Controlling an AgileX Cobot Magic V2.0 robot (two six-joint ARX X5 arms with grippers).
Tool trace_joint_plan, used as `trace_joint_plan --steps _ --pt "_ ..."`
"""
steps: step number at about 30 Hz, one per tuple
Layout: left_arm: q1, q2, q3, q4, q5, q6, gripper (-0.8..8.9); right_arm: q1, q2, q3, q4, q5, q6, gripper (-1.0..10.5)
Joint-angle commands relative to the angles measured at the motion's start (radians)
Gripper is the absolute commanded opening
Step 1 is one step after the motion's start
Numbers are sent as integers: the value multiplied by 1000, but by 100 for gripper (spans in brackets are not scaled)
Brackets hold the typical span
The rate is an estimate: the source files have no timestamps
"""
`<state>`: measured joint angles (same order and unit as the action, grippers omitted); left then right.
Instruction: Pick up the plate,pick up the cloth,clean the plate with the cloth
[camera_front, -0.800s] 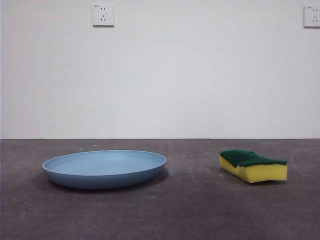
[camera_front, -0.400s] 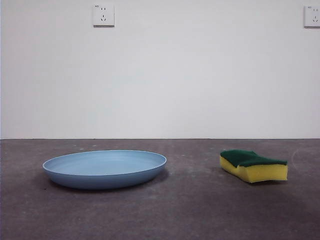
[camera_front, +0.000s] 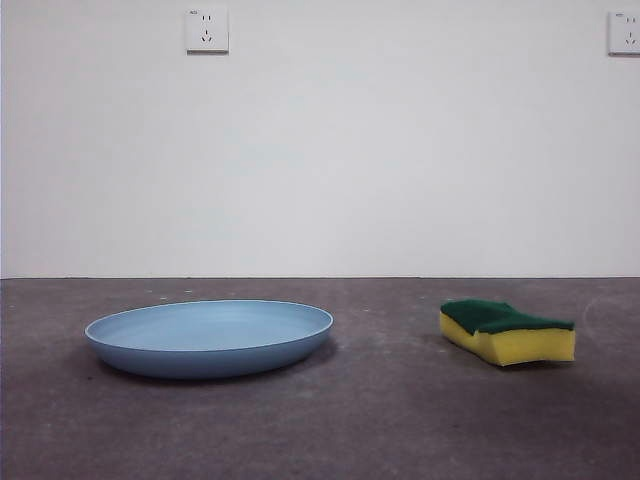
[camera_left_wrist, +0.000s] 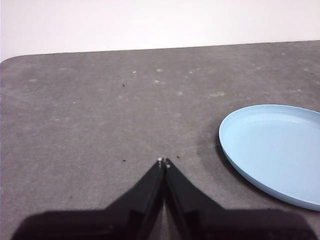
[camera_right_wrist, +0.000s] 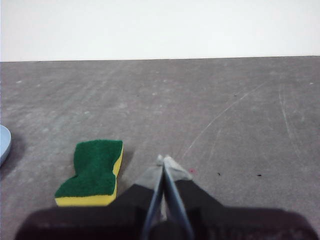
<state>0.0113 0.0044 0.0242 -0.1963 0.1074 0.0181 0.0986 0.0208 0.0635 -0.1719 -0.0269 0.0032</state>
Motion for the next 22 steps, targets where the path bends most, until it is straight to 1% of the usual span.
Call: trace_joint_plan --steps 1,14,17,19,22 --pt "3 -3 -14 1 0 3 -3 0 -4 -11 4 0 6 1" --pt "3 -3 -14 1 0 3 -4 0 -20 -48 -2 -1 7 1" --pt "3 -3 -14 1 0 3 -3 0 -20 -58 -8 0 28 1" --pt "3 -3 -14 1 0 3 -3 1 -20 -58 -8 -1 58 1" --pt "3 -3 -14 1 0 3 -3 0 -20 -57 -8 2 59 1"
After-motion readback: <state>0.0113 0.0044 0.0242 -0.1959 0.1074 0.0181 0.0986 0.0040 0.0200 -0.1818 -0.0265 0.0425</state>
